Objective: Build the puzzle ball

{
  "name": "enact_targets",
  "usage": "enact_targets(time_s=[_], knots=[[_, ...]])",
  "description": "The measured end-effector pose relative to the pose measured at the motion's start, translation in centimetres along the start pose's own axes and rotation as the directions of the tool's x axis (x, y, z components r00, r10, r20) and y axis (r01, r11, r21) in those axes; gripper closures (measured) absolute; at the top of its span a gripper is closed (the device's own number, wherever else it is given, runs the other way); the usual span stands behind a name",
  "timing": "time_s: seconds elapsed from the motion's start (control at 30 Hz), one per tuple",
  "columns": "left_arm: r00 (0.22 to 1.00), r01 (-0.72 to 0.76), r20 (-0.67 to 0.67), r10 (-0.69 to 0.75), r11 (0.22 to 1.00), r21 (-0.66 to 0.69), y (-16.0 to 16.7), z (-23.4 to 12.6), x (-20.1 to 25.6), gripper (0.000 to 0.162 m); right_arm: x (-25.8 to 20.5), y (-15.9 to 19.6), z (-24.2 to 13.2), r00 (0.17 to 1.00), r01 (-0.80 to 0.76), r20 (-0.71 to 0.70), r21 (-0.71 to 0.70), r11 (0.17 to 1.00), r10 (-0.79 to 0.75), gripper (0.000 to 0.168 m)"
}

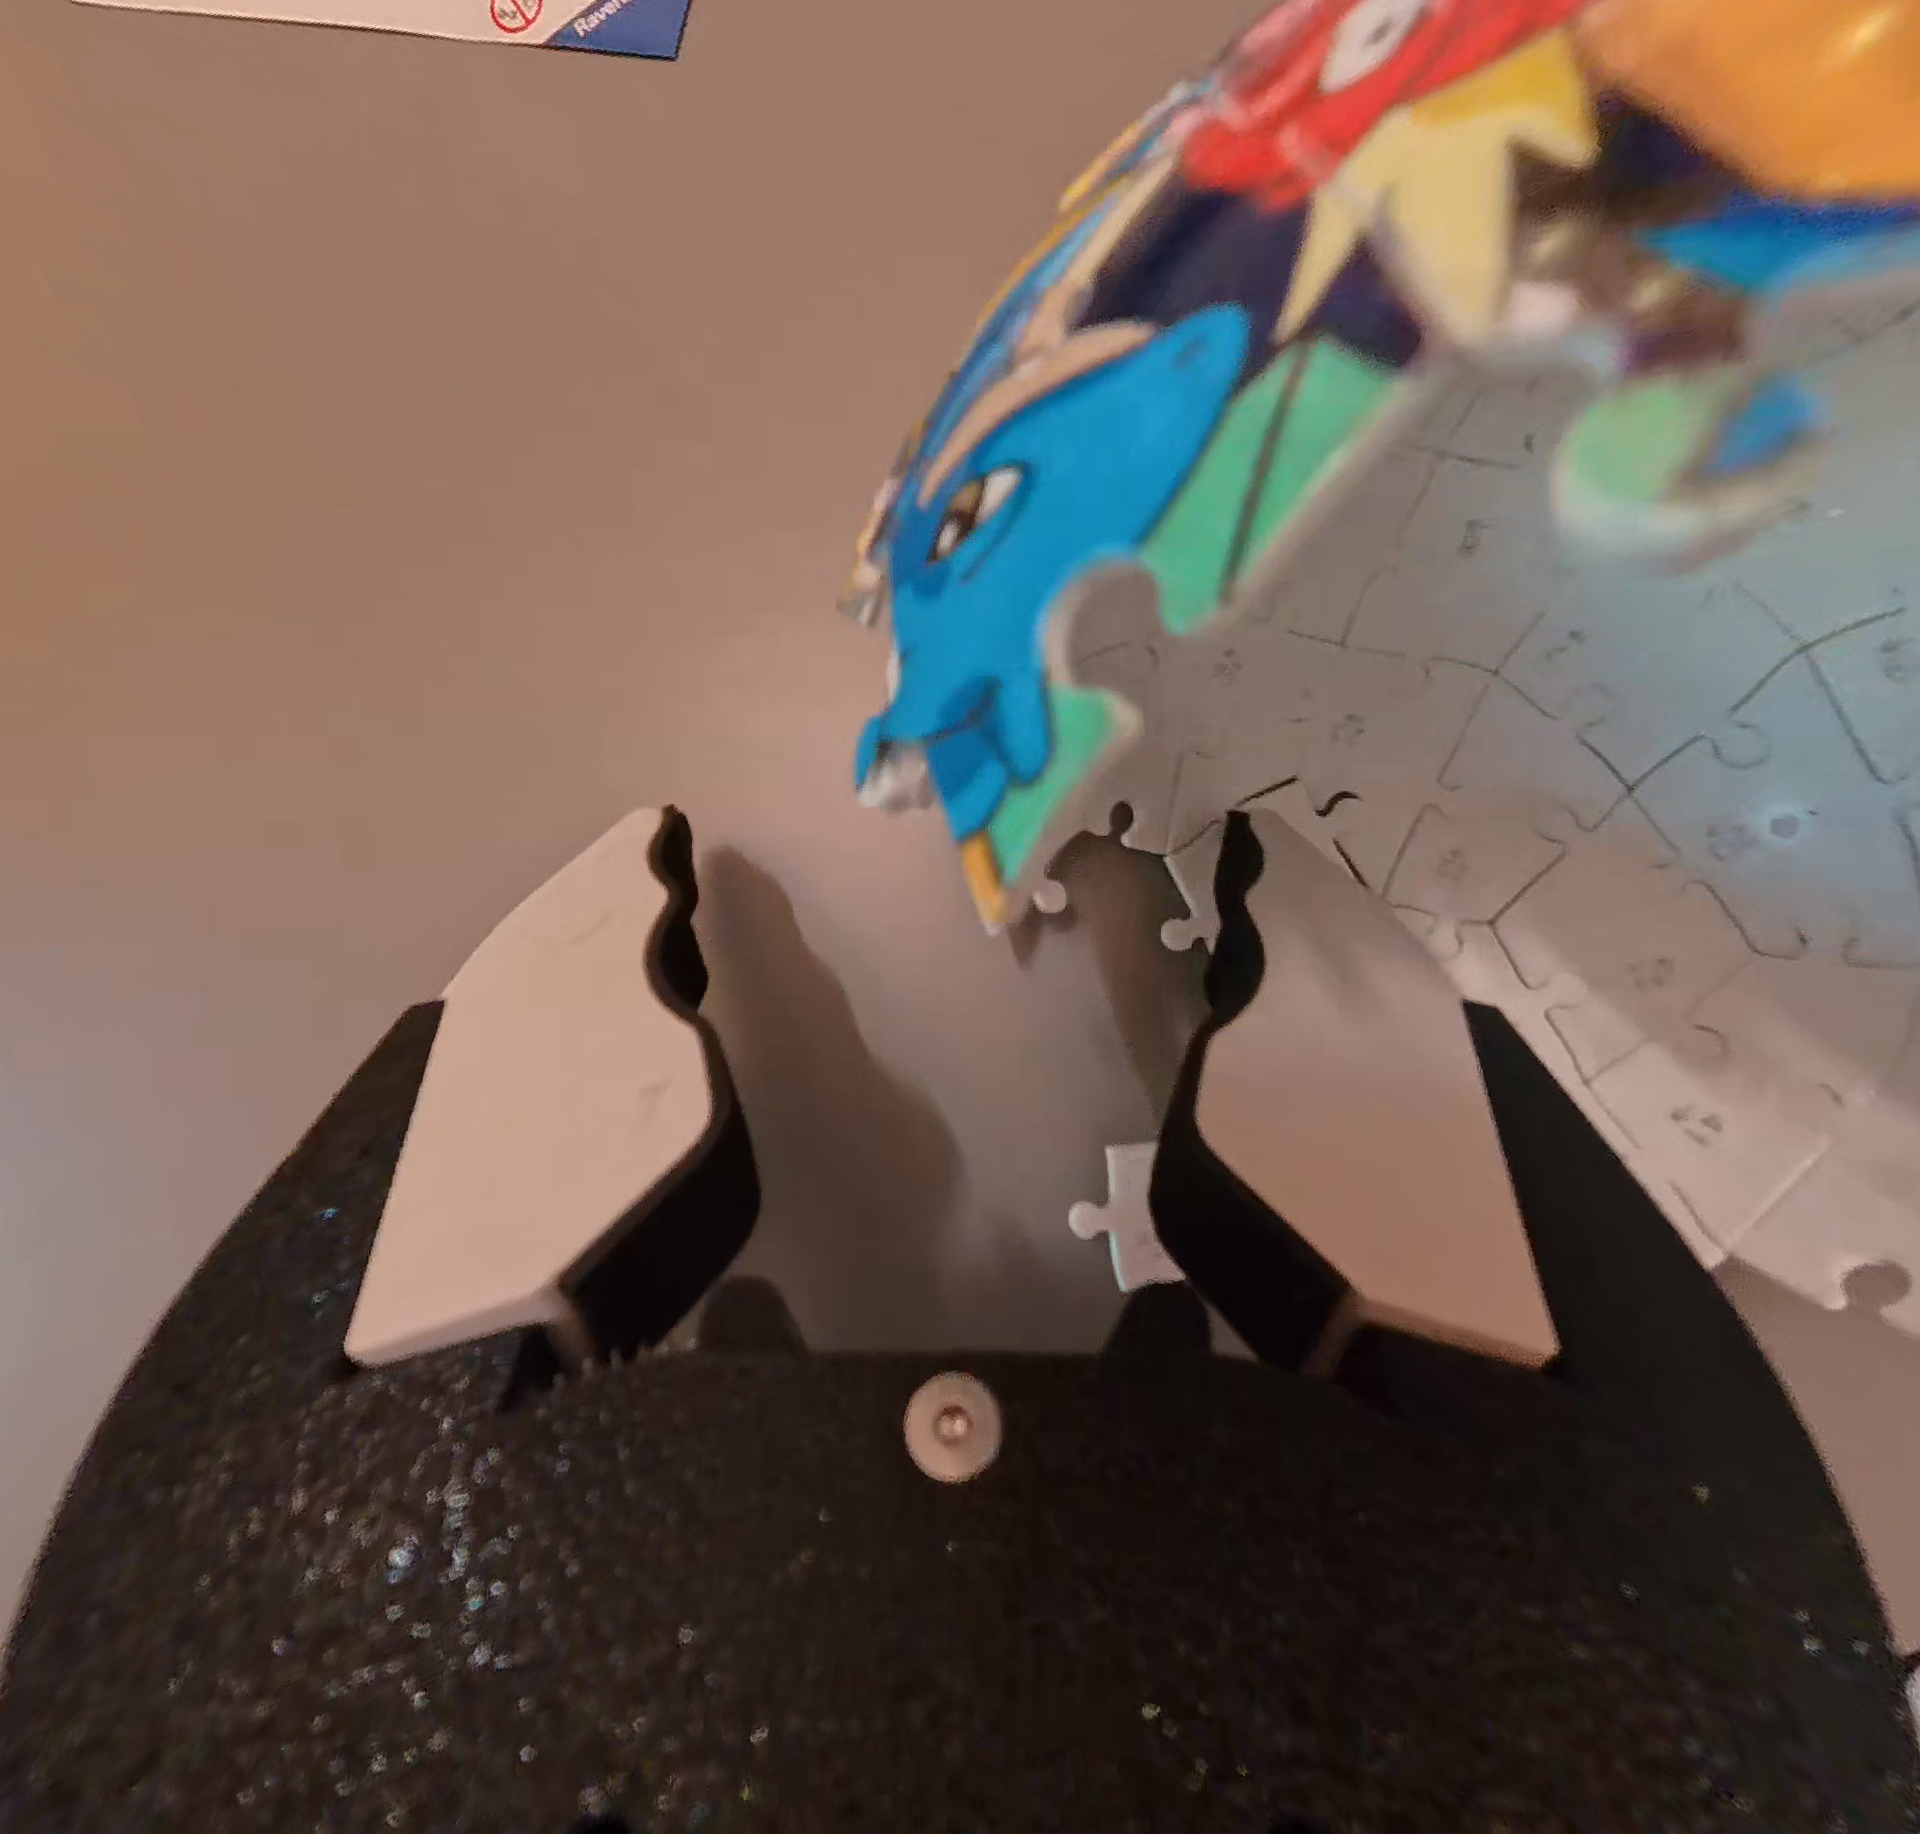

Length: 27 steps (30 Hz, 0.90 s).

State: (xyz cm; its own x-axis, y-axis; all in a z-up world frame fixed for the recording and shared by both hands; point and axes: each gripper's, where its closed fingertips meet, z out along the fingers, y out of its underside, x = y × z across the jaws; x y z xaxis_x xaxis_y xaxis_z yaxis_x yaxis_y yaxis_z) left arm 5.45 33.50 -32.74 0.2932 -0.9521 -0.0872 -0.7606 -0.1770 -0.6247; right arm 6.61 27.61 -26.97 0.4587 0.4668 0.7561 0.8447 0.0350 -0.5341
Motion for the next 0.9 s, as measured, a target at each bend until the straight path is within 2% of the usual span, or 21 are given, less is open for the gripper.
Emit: enact_targets(time_s=[0.3, 0.47, 0.67, 0.9], knots=[[0.999, 0.006, -0.047, -0.006, 1.0, 0.008, 0.0, 0.1, 0.5, 0.066, -0.1, 0.1, 0.0, 1.0, 0.006, -0.005, -0.005, 1.0, -0.006, 0.035], [0.999, 0.011, -0.05, -0.011, 1.0, 0.008, -0.1, 0.3, 0.9, 0.068, -0.3, 0.1, 0.2, 1.0, -0.006, -0.005, -0.004, 1.0, 0.006, 0.029], [0.992, 0.046, -0.119, -0.045, 0.999, 0.003, 0.0, 0.3, 1.9, 0.086, -0.6, 0.1, 0.2, 0.999, -0.036, 0.019, 0.017, 0.999, 0.035, 0.022], [0.99, 0.018, -0.139, -0.017, 1.0, 0.003, -0.1, 0.4, 2.1, 0.09, -0.4, 1.0, 0.0, 0.999, -0.031, 0.031, -0.002, 1.0, 0.031, 0.023]])
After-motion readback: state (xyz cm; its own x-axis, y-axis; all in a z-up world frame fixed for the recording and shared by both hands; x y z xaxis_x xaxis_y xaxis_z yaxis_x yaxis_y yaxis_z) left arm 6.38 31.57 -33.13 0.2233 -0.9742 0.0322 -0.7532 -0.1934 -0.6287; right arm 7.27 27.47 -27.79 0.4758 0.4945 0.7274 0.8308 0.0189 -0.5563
